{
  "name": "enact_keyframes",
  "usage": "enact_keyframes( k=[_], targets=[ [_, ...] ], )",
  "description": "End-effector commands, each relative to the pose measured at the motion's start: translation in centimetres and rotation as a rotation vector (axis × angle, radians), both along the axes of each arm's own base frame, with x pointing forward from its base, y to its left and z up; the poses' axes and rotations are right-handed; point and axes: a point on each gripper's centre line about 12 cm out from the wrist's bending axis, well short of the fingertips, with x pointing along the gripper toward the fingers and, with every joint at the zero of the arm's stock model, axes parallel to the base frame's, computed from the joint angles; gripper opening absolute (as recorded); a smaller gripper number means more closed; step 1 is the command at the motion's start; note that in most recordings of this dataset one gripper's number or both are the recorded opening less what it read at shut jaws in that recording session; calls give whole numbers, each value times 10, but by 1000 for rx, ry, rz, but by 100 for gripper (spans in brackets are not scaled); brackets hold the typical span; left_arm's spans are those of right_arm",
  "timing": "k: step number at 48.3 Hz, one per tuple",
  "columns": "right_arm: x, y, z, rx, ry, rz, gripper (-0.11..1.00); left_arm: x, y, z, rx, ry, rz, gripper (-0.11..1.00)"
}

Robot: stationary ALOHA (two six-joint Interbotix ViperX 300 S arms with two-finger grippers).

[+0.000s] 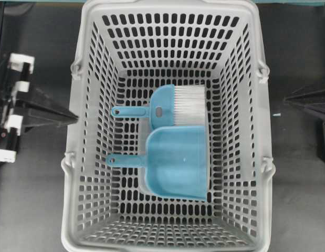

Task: Pick up the dustpan from the shopping basket with the left arm.
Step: 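Move the left gripper from the left side toward the basket, then lower the open left gripper over the blue dustpan handle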

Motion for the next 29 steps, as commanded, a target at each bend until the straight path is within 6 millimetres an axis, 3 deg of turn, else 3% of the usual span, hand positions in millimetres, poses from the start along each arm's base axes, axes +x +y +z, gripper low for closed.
enact_keyframes(
  k=[1, 8, 12, 16, 24, 29],
  targets=[
    [3, 0, 10, 3, 64, 2, 0, 12, -1, 18, 12, 67, 3, 0],
    [7, 1, 15, 1, 143, 6, 0, 30, -1, 22, 24, 176, 12, 0],
    [8, 2, 17, 1, 135, 11, 7, 39, 0, 20, 26, 221, 16, 0],
    [9, 3, 20, 4, 112, 13, 25, 47, 3, 17, 31, 248, 28, 0],
    [12, 3, 20, 11, 100, 16, 72, 60, 7, 16, 25, 266, 49, 0],
    [17, 3, 19, 11, 97, 15, 82, 68, 6, 14, 30, 295, 46, 0]
  ],
)
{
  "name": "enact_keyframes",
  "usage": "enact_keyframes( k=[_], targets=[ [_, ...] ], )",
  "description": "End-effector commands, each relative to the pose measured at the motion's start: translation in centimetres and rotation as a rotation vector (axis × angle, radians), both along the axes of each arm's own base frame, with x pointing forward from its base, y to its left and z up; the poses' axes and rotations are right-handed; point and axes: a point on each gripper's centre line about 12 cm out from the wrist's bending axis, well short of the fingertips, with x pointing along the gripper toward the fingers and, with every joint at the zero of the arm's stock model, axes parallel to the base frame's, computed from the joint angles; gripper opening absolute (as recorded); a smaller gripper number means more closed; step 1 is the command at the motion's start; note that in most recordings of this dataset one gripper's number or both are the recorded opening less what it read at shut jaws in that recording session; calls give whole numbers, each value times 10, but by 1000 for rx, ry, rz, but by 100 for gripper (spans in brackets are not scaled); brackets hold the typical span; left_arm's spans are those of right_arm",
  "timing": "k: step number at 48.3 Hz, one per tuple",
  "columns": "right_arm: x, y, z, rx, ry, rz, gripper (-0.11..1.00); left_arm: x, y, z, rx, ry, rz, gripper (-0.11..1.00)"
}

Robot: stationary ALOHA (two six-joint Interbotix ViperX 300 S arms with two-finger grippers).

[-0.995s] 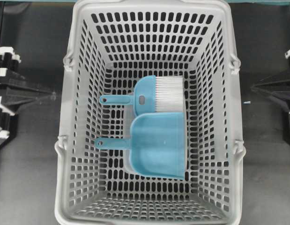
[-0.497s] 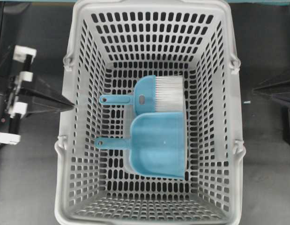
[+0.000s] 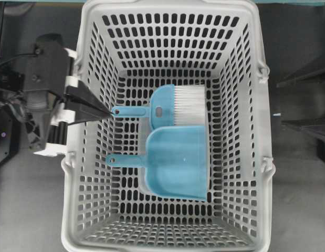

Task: Pick up the dustpan from the shopping basket with the left arm.
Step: 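Lower the open left gripper over the blue dustpan handle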

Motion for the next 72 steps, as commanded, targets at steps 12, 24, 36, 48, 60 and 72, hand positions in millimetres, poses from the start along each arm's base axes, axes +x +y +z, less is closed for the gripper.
enact_keyframes(
  k=[12, 24, 36, 48, 60, 72],
  targets=[
    [15, 1, 4, 9, -23, 1, 78, 29, -4, 0, 21, 151, -10, 0],
    [16, 1, 2, 11, -18, -1, 78, 53, -8, -13, 20, 251, -6, 21],
    [16, 1, 1, 11, -20, 1, 78, 75, -34, -39, 6, 403, -27, 87],
    [15, 1, -4, 24, -13, -3, 78, 87, -47, -88, 24, 567, -32, 89],
    [13, 1, -9, 52, -7, -12, 78, 93, -48, -126, 42, 661, -36, 89],
    [13, 1, -11, 53, -16, -12, 78, 91, -47, -151, 44, 714, -28, 88]
  ],
)
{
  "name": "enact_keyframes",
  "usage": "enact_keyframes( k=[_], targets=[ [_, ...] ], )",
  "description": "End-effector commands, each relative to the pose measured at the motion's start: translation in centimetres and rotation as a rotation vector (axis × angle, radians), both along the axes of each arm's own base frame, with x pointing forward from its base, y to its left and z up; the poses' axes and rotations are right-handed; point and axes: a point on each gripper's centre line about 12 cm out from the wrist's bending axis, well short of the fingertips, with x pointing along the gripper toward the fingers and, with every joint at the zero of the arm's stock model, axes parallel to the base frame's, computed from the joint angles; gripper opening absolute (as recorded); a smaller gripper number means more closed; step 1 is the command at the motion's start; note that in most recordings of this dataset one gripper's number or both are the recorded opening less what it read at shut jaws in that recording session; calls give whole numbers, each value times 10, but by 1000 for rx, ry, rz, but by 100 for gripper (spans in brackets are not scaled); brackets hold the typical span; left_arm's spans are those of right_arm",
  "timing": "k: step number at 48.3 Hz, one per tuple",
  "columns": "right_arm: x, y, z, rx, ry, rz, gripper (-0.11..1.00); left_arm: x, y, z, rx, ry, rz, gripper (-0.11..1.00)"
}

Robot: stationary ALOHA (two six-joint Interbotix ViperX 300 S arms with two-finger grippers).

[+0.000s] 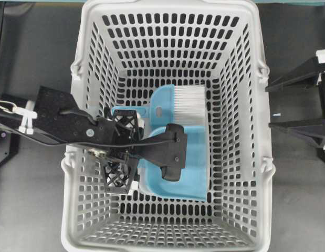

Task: Pick up the dustpan from the shopping basket with the left arm.
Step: 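Lower the open left gripper over the blue dustpan handle, then close the left gripper on the dustpan handle, then lift the dustpan up out of the basket with the left gripper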

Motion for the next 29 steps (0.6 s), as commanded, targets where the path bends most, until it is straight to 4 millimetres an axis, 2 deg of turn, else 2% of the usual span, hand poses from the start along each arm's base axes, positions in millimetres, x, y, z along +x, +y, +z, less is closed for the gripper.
enact_keyframes(
  k=[1, 5, 8, 11, 16, 21, 29],
  targets=[
    [2, 1, 3, 5, -18, 2, 78, 1, 0, 1, 0, -14, -1, 87],
    [2, 1, 1, 5, -17, 2, 78, 3, -1, 3, -4, -31, 2, 83],
    [1, 1, 0, 6, -15, 1, 78, 2, -2, 4, -6, -33, 3, 74],
    [1, 1, 0, 8, -15, 1, 78, 3, -2, 7, -9, -43, 7, 59],
    [1, 0, -2, 22, -12, -5, 78, 2, -1, 19, -10, -69, 3, 28],
    [0, 1, -4, 30, -4, -6, 78, 2, 1, 34, -20, -114, 12, 28],
    [-1, 1, -3, 30, -10, -5, 78, -2, 10, 71, -40, -249, 33, 28]
  ],
)
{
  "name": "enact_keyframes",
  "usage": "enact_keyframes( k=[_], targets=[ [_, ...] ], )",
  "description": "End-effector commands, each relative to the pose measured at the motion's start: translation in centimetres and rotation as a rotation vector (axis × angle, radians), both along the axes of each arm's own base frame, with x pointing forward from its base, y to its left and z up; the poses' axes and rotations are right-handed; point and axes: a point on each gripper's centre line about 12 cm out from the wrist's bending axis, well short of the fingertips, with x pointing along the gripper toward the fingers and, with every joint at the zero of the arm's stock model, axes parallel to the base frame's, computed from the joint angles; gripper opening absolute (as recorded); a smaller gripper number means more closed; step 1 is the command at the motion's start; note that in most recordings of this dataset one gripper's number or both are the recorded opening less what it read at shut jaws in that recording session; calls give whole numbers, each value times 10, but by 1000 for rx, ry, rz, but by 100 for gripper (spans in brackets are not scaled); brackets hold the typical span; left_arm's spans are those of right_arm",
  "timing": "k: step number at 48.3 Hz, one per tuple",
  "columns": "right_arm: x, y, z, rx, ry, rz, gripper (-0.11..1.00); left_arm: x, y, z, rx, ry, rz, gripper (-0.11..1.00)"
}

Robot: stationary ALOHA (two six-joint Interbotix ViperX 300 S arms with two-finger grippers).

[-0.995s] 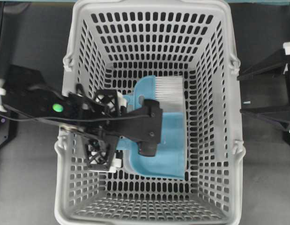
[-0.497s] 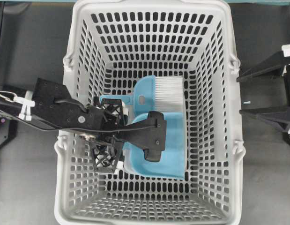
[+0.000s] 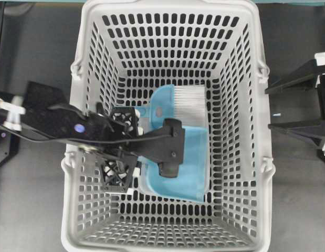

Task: Pick up the dustpan from the shopping basket with the left arm.
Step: 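Lift the dustpan up out of the basket with the left gripper, then hold the raised dustpan still above the basket with the left gripper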

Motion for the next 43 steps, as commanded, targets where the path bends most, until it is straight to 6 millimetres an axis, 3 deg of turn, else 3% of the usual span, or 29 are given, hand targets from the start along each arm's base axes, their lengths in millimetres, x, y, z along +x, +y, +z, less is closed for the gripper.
enact_keyframes(
  k=[1, 13, 18, 30, 43],
  targets=[
    [1, 0, 4, 5, -15, -1, 78, -1, 8, 44, -22, -149, 21, 28],
    [-2, 0, 3, 5, -20, 1, 78, -18, 28, 115, -41, -445, 38, 28],
    [-3, 0, 2, 6, -21, -1, 78, -27, 31, 134, -40, -559, 25, 28],
    [-6, 0, 2, 6, -28, 0, 78, -44, 31, 145, -39, -727, -4, 28],
    [-7, 0, 0, 6, -26, 0, 78, -46, 32, 143, -47, -738, 2, 28]
  ],
)
